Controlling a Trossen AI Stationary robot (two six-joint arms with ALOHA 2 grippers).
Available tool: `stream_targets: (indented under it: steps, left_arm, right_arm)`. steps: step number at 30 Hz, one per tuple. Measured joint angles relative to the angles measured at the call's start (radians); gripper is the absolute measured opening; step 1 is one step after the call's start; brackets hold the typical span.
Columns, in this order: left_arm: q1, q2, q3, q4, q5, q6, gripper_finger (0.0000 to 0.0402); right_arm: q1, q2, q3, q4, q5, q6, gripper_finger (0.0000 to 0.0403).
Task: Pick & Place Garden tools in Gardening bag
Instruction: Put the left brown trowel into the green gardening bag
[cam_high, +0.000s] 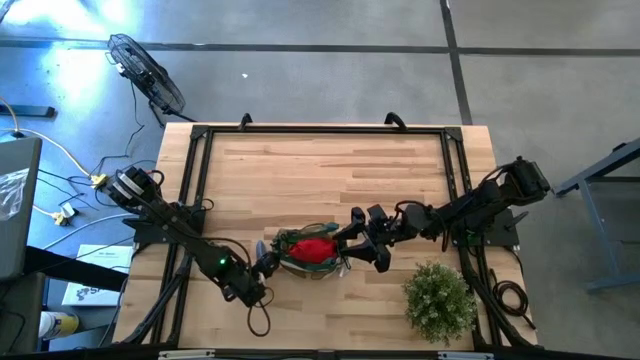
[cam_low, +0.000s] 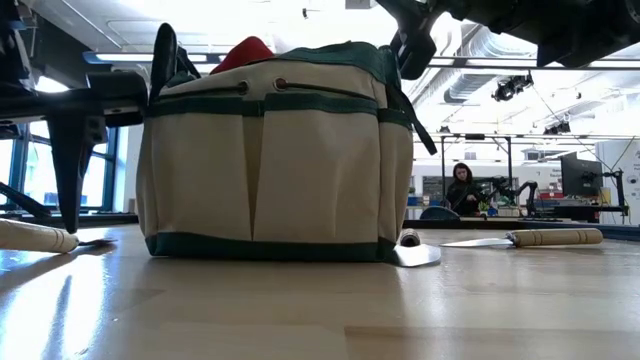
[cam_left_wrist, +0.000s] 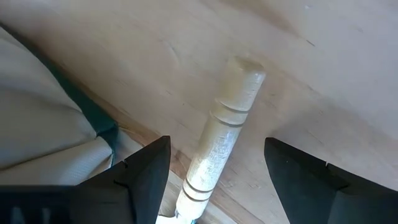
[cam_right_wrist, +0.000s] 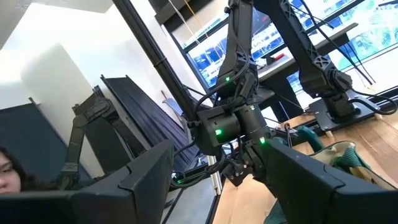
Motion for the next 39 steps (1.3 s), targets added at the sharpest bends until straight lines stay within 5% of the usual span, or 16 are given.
stream_targets:
  steps: [15,32,39]
  left_arm:
    - [0.049,0.004,0.0,0.008,0.09,0.01,0.0245]
    - [0.072,0.051,0.002,0.011,0.18,0.033,0.0067]
    - [0.071,0.052,0.001,0.025,0.151,-0.045,0.0061]
  right_arm:
    - [0.0,0.0,0.0,0.0,0.004,0.002,0.024]
    - [0.0,0.0,0.0,-0.005,0.008,0.0,0.024]
    - [0.0,0.0,0.0,-0.008,0.008,0.0,0.024]
